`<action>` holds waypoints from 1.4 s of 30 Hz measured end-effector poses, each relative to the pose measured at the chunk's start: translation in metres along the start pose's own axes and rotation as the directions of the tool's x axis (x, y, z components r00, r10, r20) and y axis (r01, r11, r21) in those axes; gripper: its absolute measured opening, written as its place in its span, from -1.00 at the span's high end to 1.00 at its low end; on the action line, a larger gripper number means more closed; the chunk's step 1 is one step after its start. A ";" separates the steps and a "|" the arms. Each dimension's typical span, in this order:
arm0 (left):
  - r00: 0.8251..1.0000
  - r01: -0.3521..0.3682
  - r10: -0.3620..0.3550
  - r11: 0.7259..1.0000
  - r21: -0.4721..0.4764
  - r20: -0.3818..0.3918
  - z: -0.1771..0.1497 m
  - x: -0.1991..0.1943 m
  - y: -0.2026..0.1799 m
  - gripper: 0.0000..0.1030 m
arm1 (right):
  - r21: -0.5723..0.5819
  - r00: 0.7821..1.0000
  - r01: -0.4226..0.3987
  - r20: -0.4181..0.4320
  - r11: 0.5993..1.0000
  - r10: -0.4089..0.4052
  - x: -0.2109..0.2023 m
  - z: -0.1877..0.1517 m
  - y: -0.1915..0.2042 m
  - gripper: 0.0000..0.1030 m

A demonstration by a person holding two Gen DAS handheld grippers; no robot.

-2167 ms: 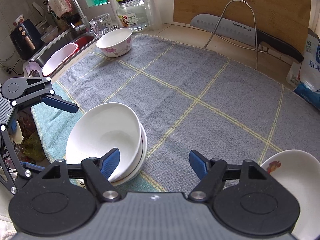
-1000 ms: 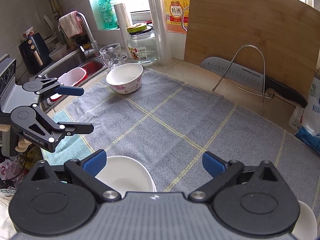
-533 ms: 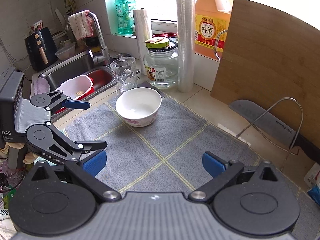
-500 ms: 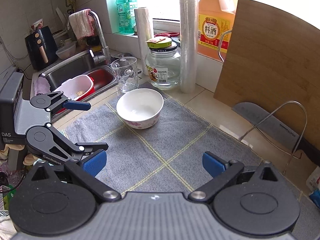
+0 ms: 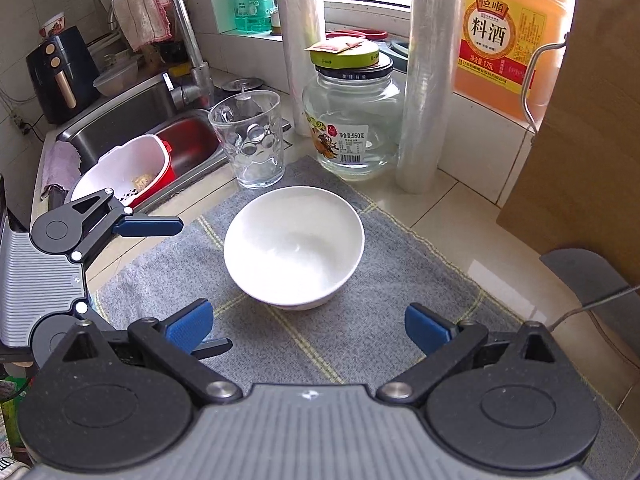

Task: Organize plates and bowls
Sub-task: 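Grasp the rim of a white bowl near the glass jar with the right tool, then lift and carry the held bowl toward the bowl stack with the right tool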

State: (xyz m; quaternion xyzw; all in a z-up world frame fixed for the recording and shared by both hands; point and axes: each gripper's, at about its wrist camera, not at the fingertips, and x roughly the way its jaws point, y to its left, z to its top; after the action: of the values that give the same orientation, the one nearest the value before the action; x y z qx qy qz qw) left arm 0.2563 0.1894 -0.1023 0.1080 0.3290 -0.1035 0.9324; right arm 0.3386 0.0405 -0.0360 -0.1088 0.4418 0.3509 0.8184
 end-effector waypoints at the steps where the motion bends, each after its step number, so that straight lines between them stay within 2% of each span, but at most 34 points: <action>1: 1.000 -0.001 0.001 1.000 -0.004 0.003 0.000 0.002 0.002 -0.98 | -0.003 1.000 0.001 -0.005 1.000 -0.001 0.005 0.003 0.000 -1.00; 7: 1.000 -0.005 0.004 0.999 -0.038 -0.007 0.000 0.015 0.011 -0.98 | 0.000 0.999 -0.020 -0.025 1.000 0.020 0.030 0.018 -0.005 -1.00; 20: 1.000 0.019 -0.019 1.000 -0.002 0.005 0.006 0.036 0.009 -0.98 | 0.011 0.996 -0.071 -0.047 0.997 0.071 0.068 0.033 -0.016 -0.98; 28: 0.999 0.040 -0.040 0.999 0.016 0.018 0.008 0.043 0.011 -0.96 | 0.006 0.995 -0.093 -0.047 0.996 0.093 0.081 0.041 -0.017 -0.89; 32: 0.998 0.057 -0.057 0.998 0.020 0.019 0.009 0.045 0.014 -0.92 | 0.002 0.993 -0.103 -0.060 0.995 0.103 0.089 0.042 -0.016 -0.70; 35: 0.997 0.072 -0.073 0.997 0.035 0.020 0.010 0.046 0.014 -0.85 | 0.005 0.992 -0.111 -0.061 0.994 0.111 0.092 0.042 -0.016 -0.63; 42: 0.995 0.096 -0.096 0.994 0.043 0.021 0.012 0.051 0.017 -0.82 | 0.006 0.990 -0.126 -0.062 0.992 0.126 0.095 0.045 -0.016 -0.61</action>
State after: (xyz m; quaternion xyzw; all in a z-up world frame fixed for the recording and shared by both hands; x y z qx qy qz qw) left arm 0.3068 0.1957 -0.1230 0.1105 0.3210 -0.1563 0.9275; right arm 0.4127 0.0963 -0.0882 -0.0908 0.4735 0.3980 0.7805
